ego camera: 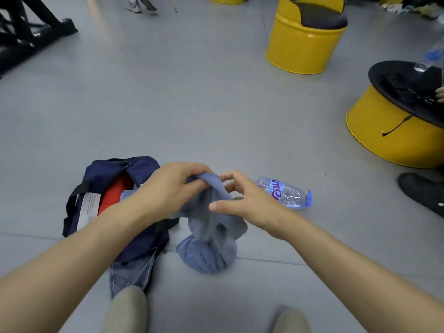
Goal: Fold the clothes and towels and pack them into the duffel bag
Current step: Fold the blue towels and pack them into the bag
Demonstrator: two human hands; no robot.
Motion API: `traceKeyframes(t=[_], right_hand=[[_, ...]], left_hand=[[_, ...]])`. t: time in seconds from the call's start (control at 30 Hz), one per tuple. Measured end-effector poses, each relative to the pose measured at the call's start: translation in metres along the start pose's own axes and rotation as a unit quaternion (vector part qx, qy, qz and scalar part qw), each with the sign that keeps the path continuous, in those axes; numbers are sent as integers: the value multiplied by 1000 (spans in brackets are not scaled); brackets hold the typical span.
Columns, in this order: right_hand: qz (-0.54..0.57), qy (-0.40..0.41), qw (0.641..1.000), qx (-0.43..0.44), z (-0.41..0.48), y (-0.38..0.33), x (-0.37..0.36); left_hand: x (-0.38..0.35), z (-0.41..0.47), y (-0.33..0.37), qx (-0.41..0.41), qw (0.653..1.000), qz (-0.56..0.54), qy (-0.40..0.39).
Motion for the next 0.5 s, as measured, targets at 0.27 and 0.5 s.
traceKeyframes(t=[0.27,0.5], right_hand=[[-12,-84,996,22,-2,-19,-2],[-264,-28,964,4,2,0,18]], left_hand=[[15,2,-3,-17,999,46,-15],[37,4,-18,-11,997,71,9]])
Point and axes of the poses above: each hand's wrist, its own z-axis towards the middle knuckle, its own x-axis out of the back of the hand, y = z × x, the point moved 8 cm from there along z, towards the middle knuckle, and after that the axes turned 6 degrees about -z, right-handed, at the moved point
